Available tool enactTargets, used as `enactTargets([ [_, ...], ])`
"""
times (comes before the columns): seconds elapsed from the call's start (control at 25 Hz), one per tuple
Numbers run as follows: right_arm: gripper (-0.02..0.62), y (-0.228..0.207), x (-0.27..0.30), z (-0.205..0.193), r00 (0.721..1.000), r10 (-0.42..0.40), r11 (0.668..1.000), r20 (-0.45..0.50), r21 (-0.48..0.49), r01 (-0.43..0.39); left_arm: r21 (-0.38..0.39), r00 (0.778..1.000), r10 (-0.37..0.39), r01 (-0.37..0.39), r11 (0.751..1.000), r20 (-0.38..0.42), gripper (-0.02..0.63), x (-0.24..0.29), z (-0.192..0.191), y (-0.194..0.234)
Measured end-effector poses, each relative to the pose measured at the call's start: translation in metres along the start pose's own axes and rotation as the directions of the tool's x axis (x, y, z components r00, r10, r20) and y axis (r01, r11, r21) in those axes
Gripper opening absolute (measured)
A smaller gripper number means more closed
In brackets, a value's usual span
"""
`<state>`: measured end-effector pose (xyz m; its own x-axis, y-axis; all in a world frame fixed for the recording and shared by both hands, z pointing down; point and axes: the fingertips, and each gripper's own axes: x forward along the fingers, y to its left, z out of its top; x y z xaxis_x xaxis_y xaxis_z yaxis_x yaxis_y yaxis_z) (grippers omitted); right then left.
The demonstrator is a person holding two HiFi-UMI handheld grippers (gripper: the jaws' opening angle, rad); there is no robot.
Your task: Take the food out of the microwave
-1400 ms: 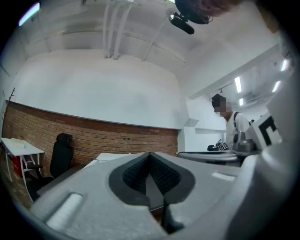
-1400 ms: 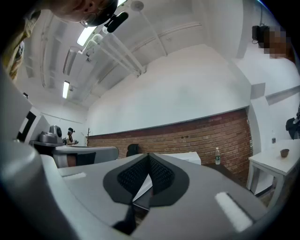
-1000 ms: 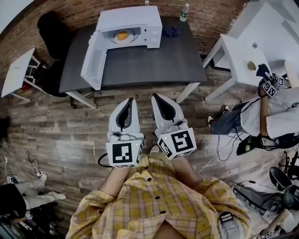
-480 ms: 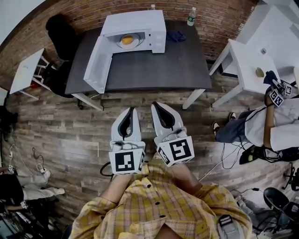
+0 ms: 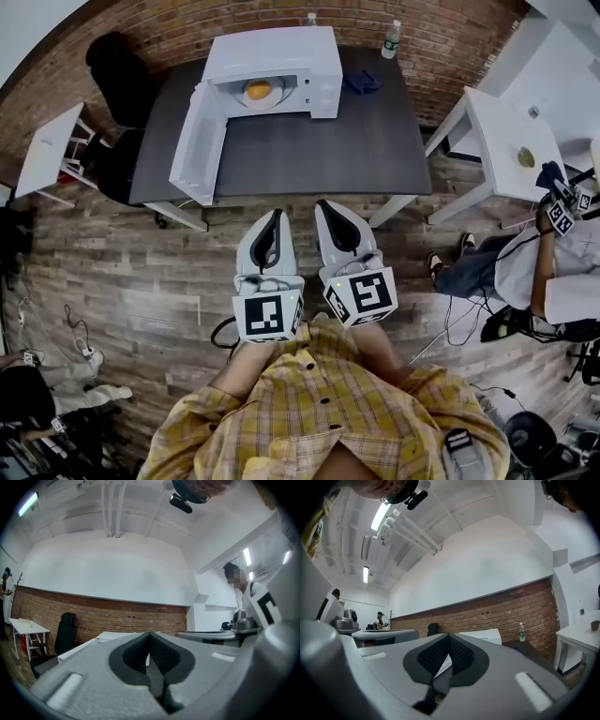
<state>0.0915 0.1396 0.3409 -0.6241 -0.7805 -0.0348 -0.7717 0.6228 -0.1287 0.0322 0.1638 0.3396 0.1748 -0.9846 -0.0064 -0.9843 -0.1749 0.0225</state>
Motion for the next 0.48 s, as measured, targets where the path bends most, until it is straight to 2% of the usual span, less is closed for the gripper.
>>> enactTargets([
  [0.48, 0.002, -0.03, 0.127, 0.02, 0.998, -0.057, 0.998, 0.012, -0.007, 0.057, -0.027, 0.997, -0.07, 0.071, 0.997, 0.014, -0.002, 0.116, 0.019, 0.073],
])
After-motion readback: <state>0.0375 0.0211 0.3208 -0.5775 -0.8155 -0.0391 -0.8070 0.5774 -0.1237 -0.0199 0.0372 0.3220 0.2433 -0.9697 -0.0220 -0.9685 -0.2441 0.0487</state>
